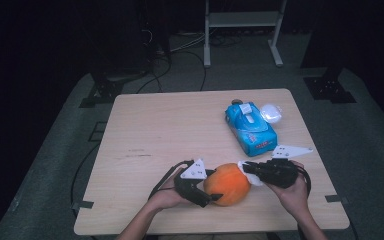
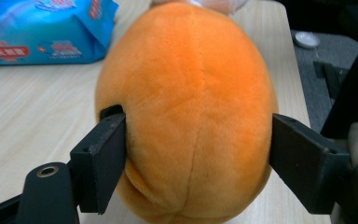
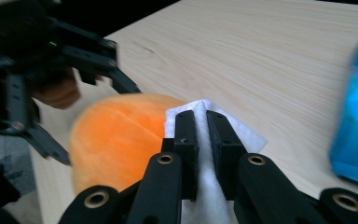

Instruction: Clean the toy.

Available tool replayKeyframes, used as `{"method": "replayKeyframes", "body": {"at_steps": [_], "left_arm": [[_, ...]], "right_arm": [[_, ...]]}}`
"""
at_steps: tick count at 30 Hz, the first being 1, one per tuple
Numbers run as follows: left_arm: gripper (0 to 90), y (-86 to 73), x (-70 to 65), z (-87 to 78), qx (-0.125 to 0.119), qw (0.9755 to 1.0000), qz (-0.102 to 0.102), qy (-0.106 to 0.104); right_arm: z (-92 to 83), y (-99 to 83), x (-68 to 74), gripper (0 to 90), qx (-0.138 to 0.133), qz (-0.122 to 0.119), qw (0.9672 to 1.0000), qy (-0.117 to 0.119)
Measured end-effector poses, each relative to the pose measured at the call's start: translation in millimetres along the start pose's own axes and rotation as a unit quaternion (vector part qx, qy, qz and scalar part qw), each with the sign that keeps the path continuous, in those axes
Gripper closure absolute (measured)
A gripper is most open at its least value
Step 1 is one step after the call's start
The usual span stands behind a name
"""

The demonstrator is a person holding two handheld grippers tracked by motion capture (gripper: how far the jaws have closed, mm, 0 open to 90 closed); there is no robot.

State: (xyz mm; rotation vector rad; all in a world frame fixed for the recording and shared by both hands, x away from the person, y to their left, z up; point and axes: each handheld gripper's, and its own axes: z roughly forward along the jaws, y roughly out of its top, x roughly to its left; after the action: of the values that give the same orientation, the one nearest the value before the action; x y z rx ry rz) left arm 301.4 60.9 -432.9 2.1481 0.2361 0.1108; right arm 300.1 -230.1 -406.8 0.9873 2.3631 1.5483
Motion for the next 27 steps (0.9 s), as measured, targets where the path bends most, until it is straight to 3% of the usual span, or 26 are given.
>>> {"method": "replayKeyframes", "body": {"at_steps": [3,5,9,12,15,18,20,23,27], "left_arm": [[22.4,-1.1,-1.9,0.2,0.007,0.9999,0.012,-0.007],[22.9,-1.4,-0.6,-1.7,0.007,0.9999,0.011,-0.008],[23.3,-3.5,2.1,-2.3,-0.006,0.9999,0.004,-0.012],[22.4,-1.7,0.2,-1.8,-0.016,0.9997,0.005,-0.016],[22.6,3.9,-6.3,1.5,-0.004,0.9997,0.021,-0.014],[21.4,5.9,-9.1,2.7,-0.003,0.9996,0.023,-0.014],[18.0,4.7,-4.2,1.4,-0.005,0.9999,0.009,-0.005],[12.6,2.2,4.3,0.3,-0.008,0.9996,-0.025,0.001],[22.3,2.9,-0.2,1.8,-0.011,0.9999,-0.003,-0.001]], "right_arm": [[5.2,4.6,12.4,82.4,0.0,-0.019,0.9996,0.021],[6.5,6.5,15.3,82.4,0.006,-0.029,0.9993,0.02],[2.3,1.6,1.9,82.4,0.008,-0.013,0.9999,0.007],[-0.6,-3.5,-7.8,82.4,0.008,0.011,0.9999,0.009],[0.3,-0.7,-5.4,82.6,0.01,0.014,0.9998,0.013],[5.1,3.8,5.0,82.6,0.007,0.0,0.9997,0.025],[7.2,6.7,10.2,82.6,0.011,-0.014,0.9995,0.027],[6.2,5.7,5.5,82.5,0.012,-0.007,0.9993,0.036],[0.0,1.2,-9.3,82.5,0.012,0.014,0.9995,0.025]]}}
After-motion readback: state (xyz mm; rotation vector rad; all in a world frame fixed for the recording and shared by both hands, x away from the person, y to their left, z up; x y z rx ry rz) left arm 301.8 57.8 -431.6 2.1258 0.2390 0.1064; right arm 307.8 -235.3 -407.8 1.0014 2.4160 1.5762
